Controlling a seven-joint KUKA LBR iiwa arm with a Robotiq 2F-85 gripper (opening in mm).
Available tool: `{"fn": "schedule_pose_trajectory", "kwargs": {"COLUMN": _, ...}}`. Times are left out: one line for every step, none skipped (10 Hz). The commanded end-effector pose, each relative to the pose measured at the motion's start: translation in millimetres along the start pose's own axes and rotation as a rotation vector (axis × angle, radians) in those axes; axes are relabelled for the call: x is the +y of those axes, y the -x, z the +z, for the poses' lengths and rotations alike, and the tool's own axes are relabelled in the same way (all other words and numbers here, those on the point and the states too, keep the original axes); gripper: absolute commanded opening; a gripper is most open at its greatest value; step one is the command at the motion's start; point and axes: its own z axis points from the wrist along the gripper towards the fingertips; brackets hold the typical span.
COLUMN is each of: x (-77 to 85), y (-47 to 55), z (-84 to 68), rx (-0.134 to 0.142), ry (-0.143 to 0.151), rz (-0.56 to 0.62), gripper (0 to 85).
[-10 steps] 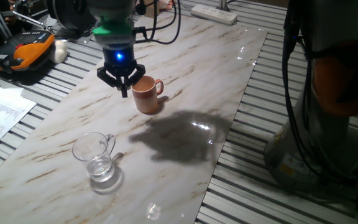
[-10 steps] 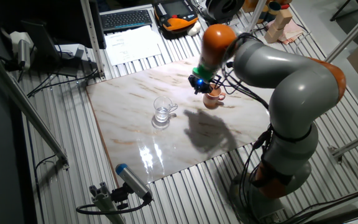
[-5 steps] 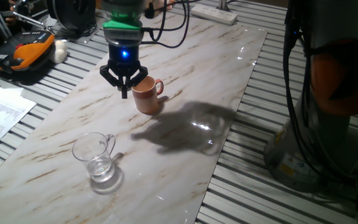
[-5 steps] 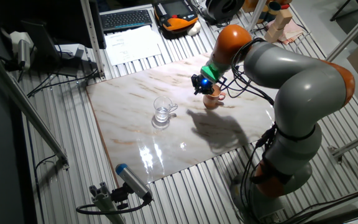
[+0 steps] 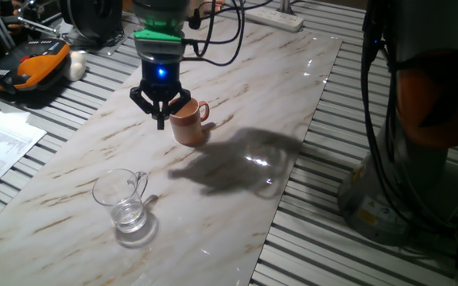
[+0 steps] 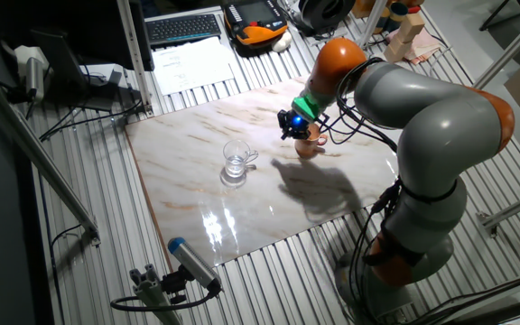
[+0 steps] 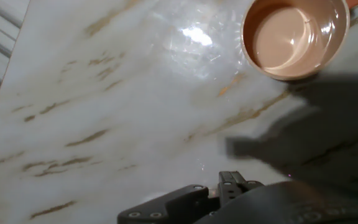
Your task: Pour the water from one cup into another empty cup
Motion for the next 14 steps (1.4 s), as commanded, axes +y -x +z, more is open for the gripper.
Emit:
{"fn": "schedule_pose_trajectory", "kwargs": {"x": -0.4, "y": -0.5, "z": -0.1, "rx": -0.005, "ry": 0.003, "rz": 0.026, "gripper": 0.0}}
{"fn": "schedule_pose_trajectory", "kwargs": {"x": -0.7, "y": -1.0, "z": -0.3, "rx": -0.003, "ry": 0.011, "rz": 0.066, "gripper": 0.0}}
{"fn": "schedule_pose_trajectory", "kwargs": {"x": -1.6, "y": -2.3, "z": -0.5, "rx": -0.005, "ry": 0.029, "rz": 0.121, "gripper": 0.0}}
{"fn": "schedule_pose_trajectory", "kwargs": {"x": -2.7, "y": -3.7, "z": 0.3, "rx": 0.001, "ry": 0.047, "rz": 0.153, "gripper": 0.0}}
{"fn": "schedule_pose_trajectory", "kwargs": {"x": -4.1, "y": -5.3, "z": 1.9, "rx": -0.004, "ry": 0.052, "rz": 0.186, "gripper": 0.0}}
{"fn": "schedule_pose_trajectory", "kwargs": {"x": -4.6, "y": -5.7, "z": 2.3, "rx": -0.019, "ry": 0.05, "rz": 0.237, "gripper": 0.0}}
{"fn": "schedule_pose_trajectory", "kwargs": {"x": -5.0, "y": -6.7, "z": 1.7, "rx": -0.033, "ry": 0.033, "rz": 0.253, "gripper": 0.0}}
{"fn": "schedule_pose_trajectory", "kwargs": {"x": -5.5, "y": -7.6, "z": 1.5, "rx": -0.045, "ry": 0.013, "rz": 0.246, "gripper": 0.0}}
{"fn": "schedule_pose_trajectory", "kwargs": {"x": -5.5, "y": -7.9, "z": 1.3, "rx": -0.053, "ry": -0.012, "rz": 0.233, "gripper": 0.0}}
{"fn": "schedule_pose_trajectory", "kwargs": {"x": -5.5, "y": -8.0, "z": 1.1, "rx": -0.06, "ry": -0.035, "rz": 0.229, "gripper": 0.0}}
{"fn": "schedule_pose_trajectory", "kwargs": {"x": -5.5, "y": -8.1, "z": 0.8, "rx": -0.056, "ry": -0.052, "rz": 0.227, "gripper": 0.0}}
{"fn": "schedule_pose_trajectory", "kwargs": {"x": -5.5, "y": -8.1, "z": 0.8, "rx": -0.05, "ry": -0.052, "rz": 0.228, "gripper": 0.0}}
{"fn": "schedule_pose_trajectory", "kwargs": {"x": -5.3, "y": -8.0, "z": 0.8, "rx": -0.045, "ry": -0.048, "rz": 0.228, "gripper": 0.0}}
{"fn": "schedule_pose_trajectory", "kwargs": {"x": -4.6, "y": -7.5, "z": 0.5, "rx": -0.043, "ry": -0.048, "rz": 0.23, "gripper": 0.0}}
